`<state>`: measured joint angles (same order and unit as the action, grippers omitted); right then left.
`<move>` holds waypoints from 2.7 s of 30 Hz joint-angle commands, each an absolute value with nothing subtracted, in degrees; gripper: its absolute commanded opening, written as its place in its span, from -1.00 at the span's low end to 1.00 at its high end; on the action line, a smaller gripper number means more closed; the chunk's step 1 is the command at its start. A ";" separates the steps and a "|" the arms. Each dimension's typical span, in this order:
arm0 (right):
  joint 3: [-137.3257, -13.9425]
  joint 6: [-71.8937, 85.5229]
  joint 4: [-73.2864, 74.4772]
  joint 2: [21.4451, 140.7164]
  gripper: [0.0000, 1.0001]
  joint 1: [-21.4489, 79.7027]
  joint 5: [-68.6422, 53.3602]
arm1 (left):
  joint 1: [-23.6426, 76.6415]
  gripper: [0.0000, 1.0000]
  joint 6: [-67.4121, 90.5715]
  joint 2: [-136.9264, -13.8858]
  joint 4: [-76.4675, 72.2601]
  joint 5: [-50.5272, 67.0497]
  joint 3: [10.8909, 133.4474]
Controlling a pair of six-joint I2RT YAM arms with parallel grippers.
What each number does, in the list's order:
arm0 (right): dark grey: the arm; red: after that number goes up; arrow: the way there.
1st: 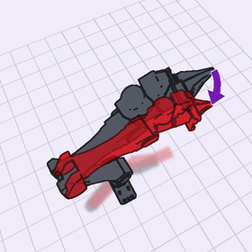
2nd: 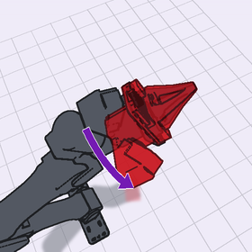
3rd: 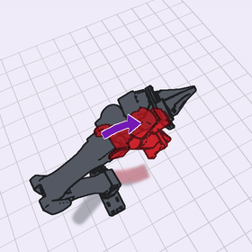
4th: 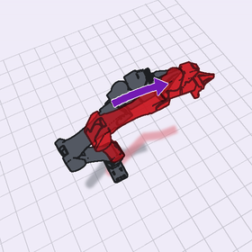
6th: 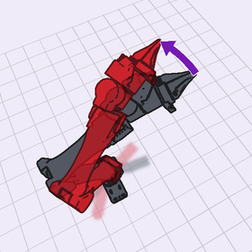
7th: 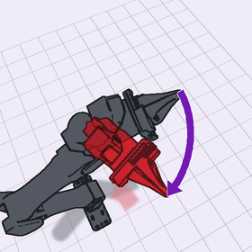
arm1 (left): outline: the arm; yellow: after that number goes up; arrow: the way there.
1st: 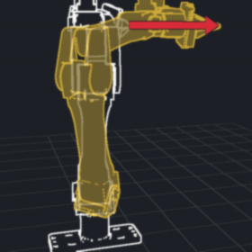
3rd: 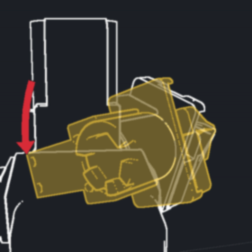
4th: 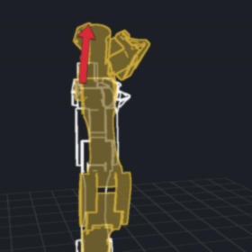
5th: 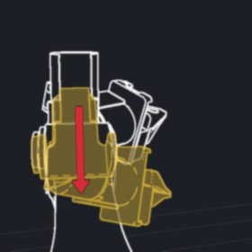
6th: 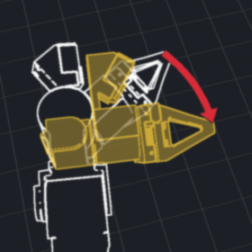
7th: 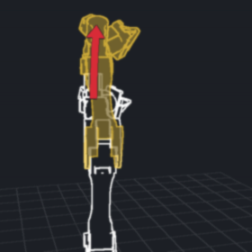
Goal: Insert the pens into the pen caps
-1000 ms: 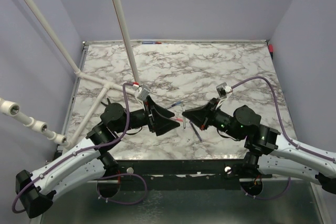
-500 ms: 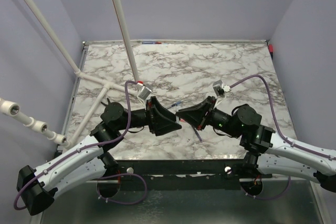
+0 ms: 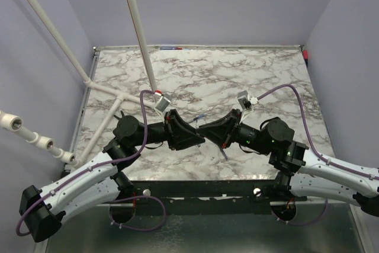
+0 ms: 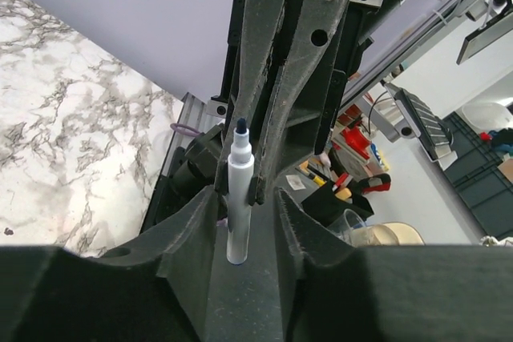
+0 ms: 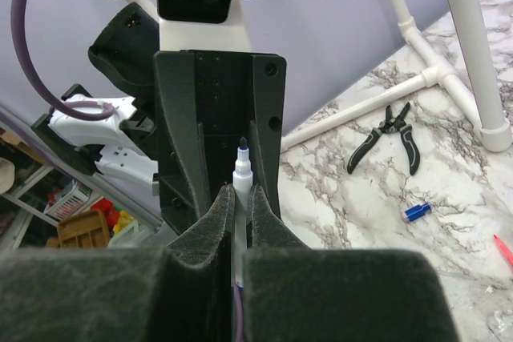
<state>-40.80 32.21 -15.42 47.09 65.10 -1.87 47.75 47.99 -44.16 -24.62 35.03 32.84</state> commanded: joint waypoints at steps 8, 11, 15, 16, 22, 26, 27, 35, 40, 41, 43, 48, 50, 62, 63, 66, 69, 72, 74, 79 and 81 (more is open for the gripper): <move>-39.90 31.14 -16.97 46.26 -0.99 65.35 -3.35 | 47.83 -1.00 48.78 -44.87 -27.85 36.12 33.48; -39.98 31.03 -16.58 46.17 -0.99 65.32 -3.34 | 47.89 -1.00 48.74 -44.51 -27.95 35.91 33.41; -40.10 30.67 -15.91 46.10 -0.91 65.30 -3.14 | 47.90 -1.00 48.33 -43.72 -27.91 35.62 33.09; -40.30 30.49 -15.40 46.02 -0.75 65.36 -2.83 | 47.83 -1.00 48.04 -43.46 -27.65 35.40 32.89; -43.21 27.80 -7.53 43.49 0.06 65.31 1.62 | 47.88 -1.00 38.57 -41.98 -12.72 30.18 35.64; -48.14 24.70 3.66 43.62 0.10 65.35 6.68 | 47.89 -1.00 28.73 -40.40 3.31 21.41 40.53; -49.60 24.01 6.84 44.16 0.10 65.31 8.04 | 47.90 -1.00 26.64 -40.16 6.75 18.78 41.78; -60.83 15.28 23.86 55.79 0.16 65.31 12.74 | 47.82 -1.00 17.50 -36.56 21.16 -2.58 46.41; -68.06 11.87 28.24 66.77 0.16 65.30 10.98 | 47.89 -1.00 14.67 -32.55 24.37 -15.20 46.39; -69.35 11.24 28.37 69.08 0.15 65.26 10.53 | 47.90 -1.00 14.61 -31.61 24.43 -17.59 45.89; -71.50 9.75 28.25 73.54 0.15 65.22 8.85 | 47.86 -1.00 13.99 -29.89 24.35 -22.41 44.96; -77.41 8.42 27.88 85.25 0.08 64.14 4.19 | 47.89 -1.00 13.73 -27.28 24.40 -30.46 44.09; -79.40 8.42 27.40 90.03 0.03 63.62 3.19 | 47.89 -1.00 14.05 -26.15 24.43 -32.05 43.36; -88.65 11.69 22.18 108.07 -0.38 62.14 0.44 | 47.85 -1.00 14.15 -24.60 24.61 -33.85 42.71; -89.47 11.81 21.93 109.32 -0.46 62.18 0.48 | 47.81 -1.00 14.13 -24.67 24.57 -33.84 42.71; -91.58 12.08 21.12 112.44 -0.83 62.14 1.56 | 47.81 -1.00 14.14 -24.77 24.52 -33.90 42.63; -93.81 12.12 20.83 115.19 -0.99 62.17 2.28 | 47.79 -1.00 14.15 -24.94 24.43 -33.88 42.65; -96.15 12.24 20.75 118.00 -0.99 62.11 1.68 | 47.79 -1.00 14.08 -25.06 24.33 -33.63 42.57; -97.74 12.45 20.59 119.81 -0.99 62.05 1.35 | 47.69 -1.00 14.06 -25.18 24.35 -33.57 42.63; -101.85 12.66 20.68 124.25 -0.99 61.97 0.65 | 47.62 -1.00 14.05 -25.08 24.35 -33.45 42.54; -103.03 12.65 20.92 125.91 -0.99 61.83 0.53 | 47.62 -1.00 14.03 -25.11 24.34 -33.32 42.54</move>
